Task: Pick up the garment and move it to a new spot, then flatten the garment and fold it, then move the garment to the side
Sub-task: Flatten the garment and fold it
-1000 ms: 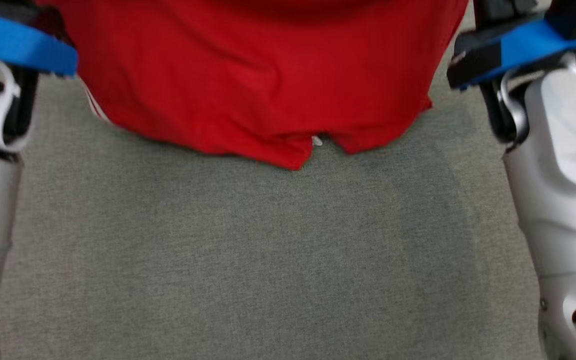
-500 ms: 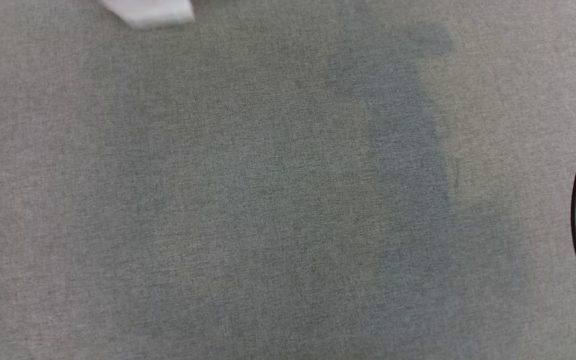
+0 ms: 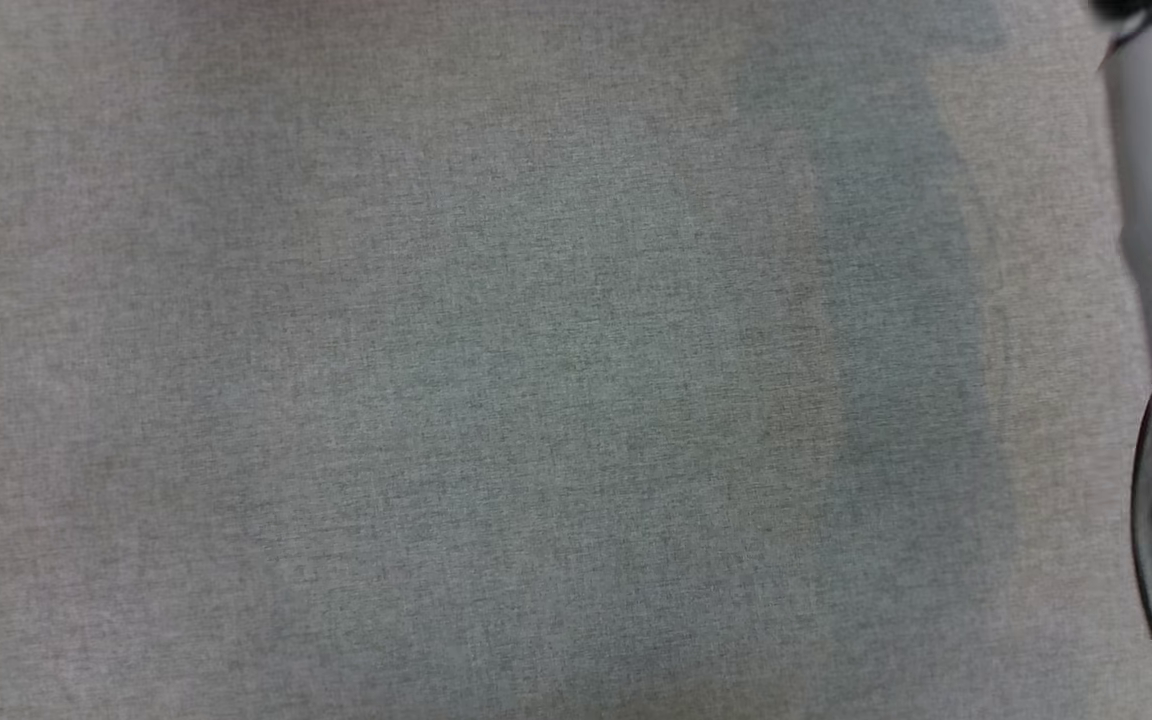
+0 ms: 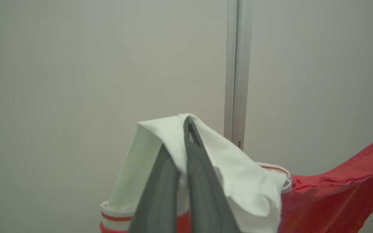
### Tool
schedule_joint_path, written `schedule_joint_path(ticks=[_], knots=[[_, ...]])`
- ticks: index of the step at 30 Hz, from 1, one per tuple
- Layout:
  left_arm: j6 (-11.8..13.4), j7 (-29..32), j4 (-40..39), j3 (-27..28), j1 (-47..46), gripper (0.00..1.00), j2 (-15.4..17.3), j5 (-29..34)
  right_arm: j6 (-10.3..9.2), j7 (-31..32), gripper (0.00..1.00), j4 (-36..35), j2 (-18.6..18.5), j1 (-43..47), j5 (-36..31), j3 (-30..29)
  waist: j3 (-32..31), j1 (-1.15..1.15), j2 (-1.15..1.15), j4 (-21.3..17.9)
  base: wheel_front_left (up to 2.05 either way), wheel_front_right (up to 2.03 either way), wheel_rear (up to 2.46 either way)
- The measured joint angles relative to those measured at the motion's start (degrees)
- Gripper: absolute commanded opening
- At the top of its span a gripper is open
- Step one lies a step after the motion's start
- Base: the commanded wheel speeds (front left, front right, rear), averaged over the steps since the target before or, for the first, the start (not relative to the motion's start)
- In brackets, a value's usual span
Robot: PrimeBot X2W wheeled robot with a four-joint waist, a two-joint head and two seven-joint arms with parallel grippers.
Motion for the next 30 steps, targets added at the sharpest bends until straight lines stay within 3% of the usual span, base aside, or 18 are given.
schedule_joint_path(ticks=[8, 16, 22, 30], knots=[[1.9, -0.9, -9.2, 8.1, 22.6, 0.0, 0.5, -1.5, 0.0, 0.0, 0.0, -11.3, 1.5, 19.4, 1.6, 1.3, -3.3, -0.01, 0.0, -0.4, 0.0, 0.0, 0.0], [4.2, -0.9, -20.4, 15.5, 49.2, 0.0, -5.5, 0.6, 0.0, -0.1, 0.0, -19.1, -0.5, 39.6, 3.3, 3.2, -9.3, -0.02, 0.0, 0.9, 0.0, 0.0, 0.0], [4.4, -0.9, -22.4, 17.5, 65.1, 0.0, -10.0, 1.7, 0.0, 0.0, 0.0, -21.7, -2.3, 53.8, 5.7, 3.2, -14.4, -0.03, 0.0, 1.9, 0.0, 0.0, 0.0], [4.6, -0.9, -23.1, 18.6, 78.7, 0.0, -14.8, 3.3, 0.0, -0.1, 0.0, -23.5, -2.6, 68.6, 6.2, 2.5, -20.1, -0.03, 0.0, 2.2, 0.0, 0.0, 0.0]])
